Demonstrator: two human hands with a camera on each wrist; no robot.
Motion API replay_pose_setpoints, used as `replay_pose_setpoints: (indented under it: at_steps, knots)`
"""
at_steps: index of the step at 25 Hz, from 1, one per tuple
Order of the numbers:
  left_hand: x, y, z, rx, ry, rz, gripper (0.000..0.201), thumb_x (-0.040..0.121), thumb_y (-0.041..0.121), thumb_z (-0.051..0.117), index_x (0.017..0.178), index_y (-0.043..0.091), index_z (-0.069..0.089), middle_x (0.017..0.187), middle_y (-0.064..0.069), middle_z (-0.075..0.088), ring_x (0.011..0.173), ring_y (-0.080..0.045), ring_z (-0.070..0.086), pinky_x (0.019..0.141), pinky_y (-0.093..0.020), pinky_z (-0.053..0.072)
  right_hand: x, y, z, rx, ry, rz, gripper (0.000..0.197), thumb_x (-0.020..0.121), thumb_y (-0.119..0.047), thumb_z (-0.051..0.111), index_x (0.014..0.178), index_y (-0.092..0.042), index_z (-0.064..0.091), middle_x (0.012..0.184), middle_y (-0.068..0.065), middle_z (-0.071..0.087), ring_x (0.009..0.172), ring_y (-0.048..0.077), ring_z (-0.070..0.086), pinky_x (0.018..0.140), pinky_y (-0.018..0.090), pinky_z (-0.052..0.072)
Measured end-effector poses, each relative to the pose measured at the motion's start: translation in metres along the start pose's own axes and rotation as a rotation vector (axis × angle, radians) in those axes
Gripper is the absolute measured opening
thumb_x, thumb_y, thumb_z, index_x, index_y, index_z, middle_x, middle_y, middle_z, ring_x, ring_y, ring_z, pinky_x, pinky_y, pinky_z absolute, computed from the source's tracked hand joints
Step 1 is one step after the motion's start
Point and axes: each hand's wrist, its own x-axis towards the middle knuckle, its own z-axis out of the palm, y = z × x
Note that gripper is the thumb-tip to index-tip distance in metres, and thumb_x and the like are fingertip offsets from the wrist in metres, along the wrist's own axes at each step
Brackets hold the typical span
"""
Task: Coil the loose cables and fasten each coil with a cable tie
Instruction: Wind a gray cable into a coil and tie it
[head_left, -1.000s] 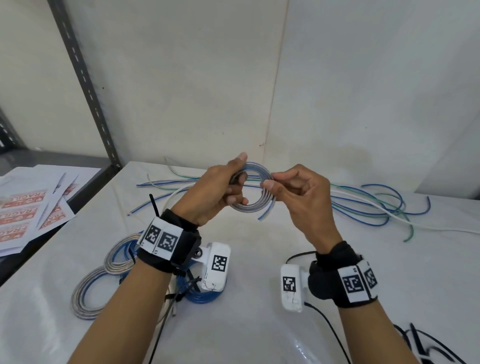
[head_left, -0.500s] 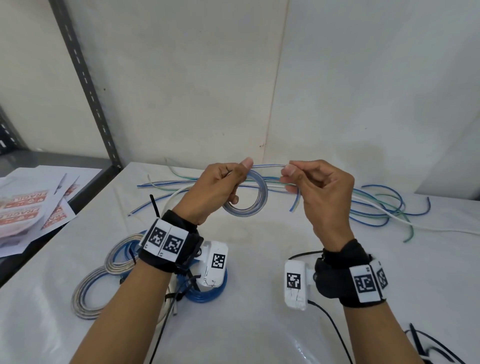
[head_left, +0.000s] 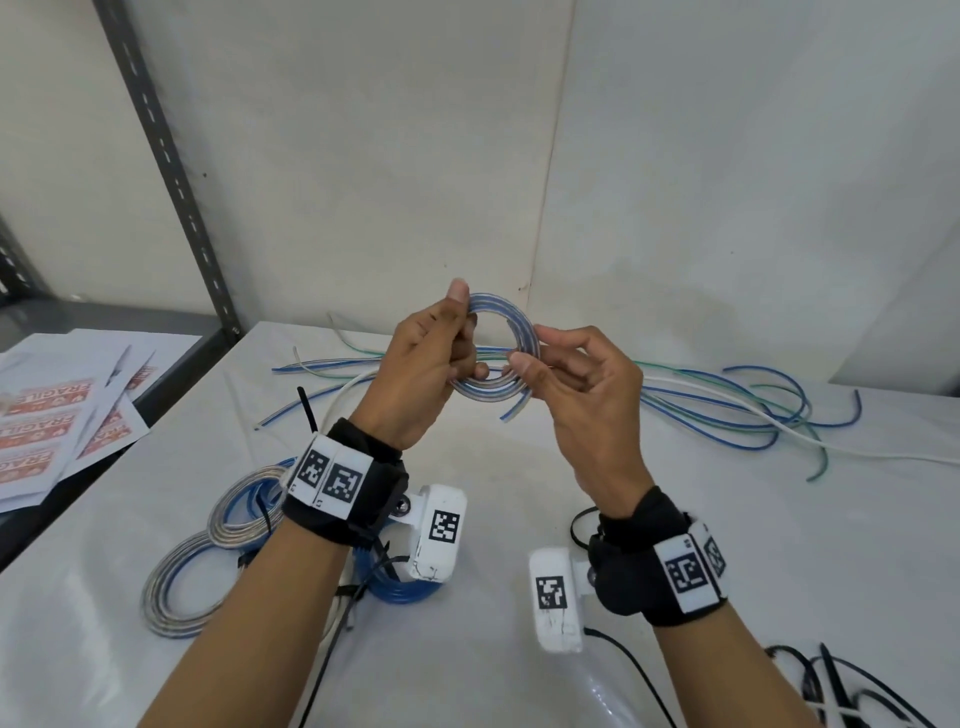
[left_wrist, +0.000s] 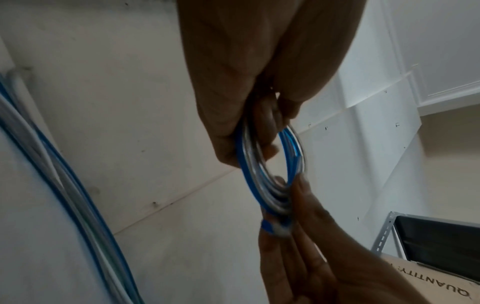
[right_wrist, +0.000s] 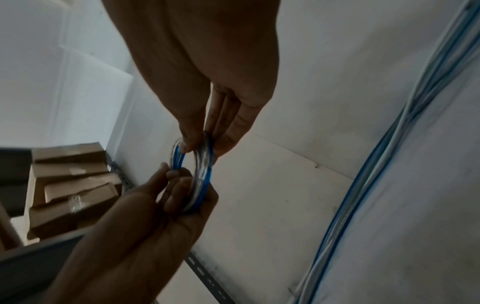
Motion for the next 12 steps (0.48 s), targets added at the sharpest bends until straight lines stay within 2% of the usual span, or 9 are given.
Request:
replay_pose_setpoints:
  at_steps: [2,4,6,9,12]
  knots:
    - [-0.002,0.003,-0.006,0.068,-0.087,-0.013,0.035,0.104,0.034,0.044,0.089,0.007,0.061,0.065,-0.002,0.045,0.060,-0.015,0.052,0.075,-0.032,0.056,0.004,-0.005,-0.009,0.021,0.008,0.021,0.023,0.081,0.000,0.080,0.099,-0.009,0.069,0.092,0.016,0.078,0.085,0.032,0.075,0.078,0.035,0.059]
    - [-0.006,0.010,-0.012,0.187,-0.130,0.000,0.029,0.100,0.026,0.053,0.106,0.002,0.067,0.088,-0.009,0.073,0.085,-0.023,0.072,0.083,-0.038,0.060,0.008,-0.009,-0.019,0.014,0.009,0.035,0.023,0.080,0.001,0.080,0.099,-0.007,0.069,0.089,0.015,0.078,0.080,0.026,0.075,0.075,0.032,0.058]
    - [-0.009,0.016,-0.017,0.243,-0.135,-0.013,0.030,0.093,0.021,0.062,0.115,0.001,0.068,0.103,-0.017,0.076,0.095,-0.030,0.075,0.080,-0.038,0.062,0.010,-0.012,-0.026,-0.019,0.004,0.032,0.022,0.081,0.001,0.080,0.100,-0.005,0.069,0.086,0.012,0.078,0.076,0.022,0.075,0.072,0.029,0.057]
    - [-0.012,0.020,-0.019,0.294,-0.142,-0.043,0.029,0.089,0.016,0.068,0.112,-0.002,0.071,0.097,-0.021,0.076,0.087,-0.031,0.076,0.075,-0.034,0.061,0.011,-0.013,-0.029,-0.077,-0.037,0.017,0.024,0.081,-0.001,0.081,0.101,-0.007,0.071,0.087,0.010,0.079,0.081,0.024,0.077,0.074,0.031,0.059]
    - [-0.010,0.017,-0.022,0.329,-0.134,-0.021,0.026,0.093,0.013,0.066,0.110,-0.007,0.070,0.094,-0.023,0.075,0.085,-0.032,0.075,0.076,-0.038,0.062,0.011,-0.014,-0.030,-0.097,-0.070,0.030,0.024,0.081,-0.003,0.081,0.102,-0.009,0.071,0.089,0.010,0.079,0.083,0.026,0.077,0.073,0.030,0.059]
